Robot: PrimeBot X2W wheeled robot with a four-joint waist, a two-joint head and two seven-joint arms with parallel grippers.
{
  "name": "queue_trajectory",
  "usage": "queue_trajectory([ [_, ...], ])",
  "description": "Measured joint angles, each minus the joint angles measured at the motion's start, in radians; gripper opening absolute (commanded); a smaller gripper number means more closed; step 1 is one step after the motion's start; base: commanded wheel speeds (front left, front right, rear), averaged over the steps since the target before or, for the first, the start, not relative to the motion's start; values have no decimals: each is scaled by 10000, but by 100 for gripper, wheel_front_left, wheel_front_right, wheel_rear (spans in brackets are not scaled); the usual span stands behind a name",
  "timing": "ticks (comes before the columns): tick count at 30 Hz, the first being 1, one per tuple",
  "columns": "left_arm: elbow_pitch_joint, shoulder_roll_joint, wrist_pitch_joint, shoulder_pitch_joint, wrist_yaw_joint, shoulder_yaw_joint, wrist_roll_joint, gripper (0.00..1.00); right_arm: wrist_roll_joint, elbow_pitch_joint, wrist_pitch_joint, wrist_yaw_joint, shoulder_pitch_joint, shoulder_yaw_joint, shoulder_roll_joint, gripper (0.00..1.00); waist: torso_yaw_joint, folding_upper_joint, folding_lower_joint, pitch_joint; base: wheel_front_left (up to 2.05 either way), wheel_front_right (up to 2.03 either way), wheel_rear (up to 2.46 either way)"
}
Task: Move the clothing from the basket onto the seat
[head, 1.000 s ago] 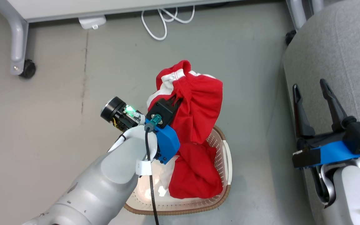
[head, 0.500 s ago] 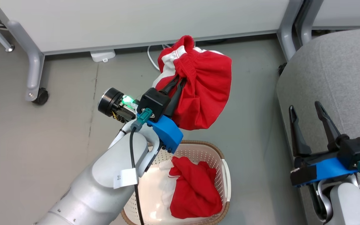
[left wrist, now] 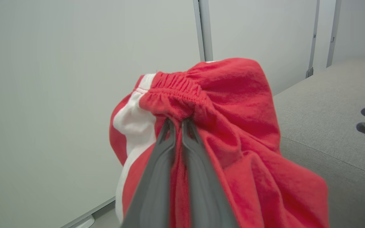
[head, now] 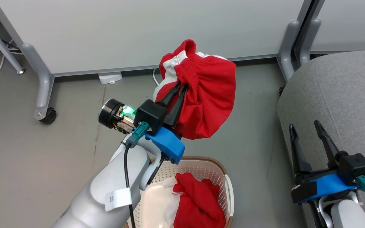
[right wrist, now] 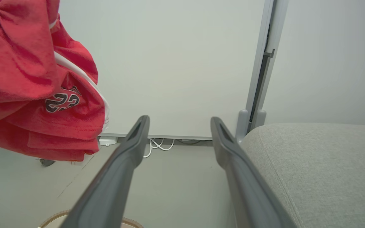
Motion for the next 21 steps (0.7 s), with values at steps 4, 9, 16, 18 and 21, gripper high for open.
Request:
queue_trajectory([
  [4,-98,6,0,147,-15,46,71,0,10,0,0,0,85,40,33,100,11,0,1,-147,0,0,0],
  [9,-146,33,0,235,-35,77,123,0,81,-36,2,0,105,201,40,100,14,0,1,-187,0,0,0],
  [16,-165,2,0,278,-73,86,186,0,184,-140,2,0,17,844,-198,100,28,0,1,-181,0,0,0],
  [18,-165,-10,0,279,-75,88,194,0,224,-155,0,0,-112,1104,-311,100,42,0,1,-175,0,0,0],
  [21,-163,-27,0,279,-82,98,199,0,290,-178,2,0,-367,1555,-462,100,66,0,2,-152,0,0,0],
])
